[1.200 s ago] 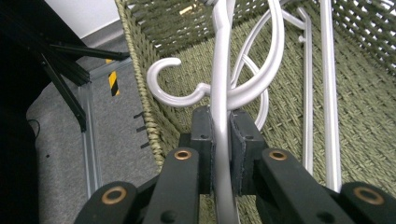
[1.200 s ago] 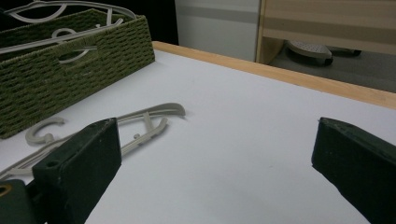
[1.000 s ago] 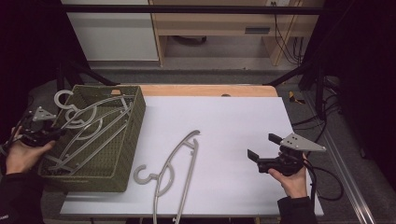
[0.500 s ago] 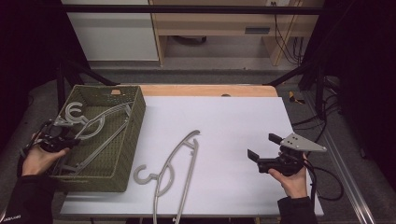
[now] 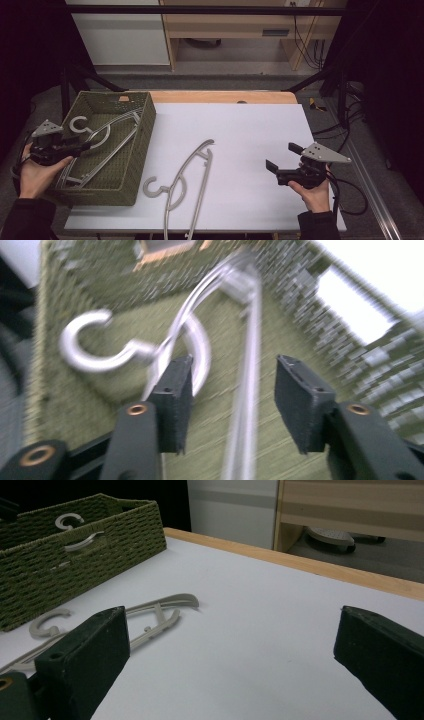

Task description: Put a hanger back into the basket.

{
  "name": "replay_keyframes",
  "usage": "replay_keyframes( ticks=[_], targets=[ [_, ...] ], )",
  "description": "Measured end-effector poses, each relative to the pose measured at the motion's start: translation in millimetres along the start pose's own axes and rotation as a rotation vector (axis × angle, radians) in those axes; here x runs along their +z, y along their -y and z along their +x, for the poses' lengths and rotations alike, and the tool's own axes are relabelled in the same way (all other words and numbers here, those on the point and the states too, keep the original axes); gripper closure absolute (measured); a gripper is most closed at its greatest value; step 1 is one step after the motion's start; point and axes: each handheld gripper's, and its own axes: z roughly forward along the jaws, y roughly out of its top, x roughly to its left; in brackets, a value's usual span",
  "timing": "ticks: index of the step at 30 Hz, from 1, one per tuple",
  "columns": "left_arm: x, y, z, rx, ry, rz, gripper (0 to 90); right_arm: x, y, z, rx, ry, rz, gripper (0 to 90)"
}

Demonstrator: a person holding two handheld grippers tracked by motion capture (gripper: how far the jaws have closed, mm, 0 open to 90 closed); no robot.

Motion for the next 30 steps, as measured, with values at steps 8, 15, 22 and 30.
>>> replay_keyframes(
  ticks=[8, 15, 22, 30],
  targets=[
    [-6.9, -7.7, -43.9, 0.006, 0.068, -0.112, 32.3, -0.5, 0.0, -0.1, 0.003, -0.001, -0.003, 1.8],
    [-9.5, -10.5, -83.0, 0.022, 0.119, -0.187, 21.6, -0.1, 0.2, -0.2, 0.004, -0.001, 0.001, 1.8],
    [-6.2, -3.6, -119.4, 0.018, 0.178, -0.223, 15.6, -0.8, 0.3, 0.1, 0.005, -0.003, 0.001, 1.7],
    [2.5, 7.4, -142.0, 0.036, 0.203, -0.232, 12.6, 0.9, 2.3, 0.7, 0.005, -0.002, 0.005, 1.7]
  ],
)
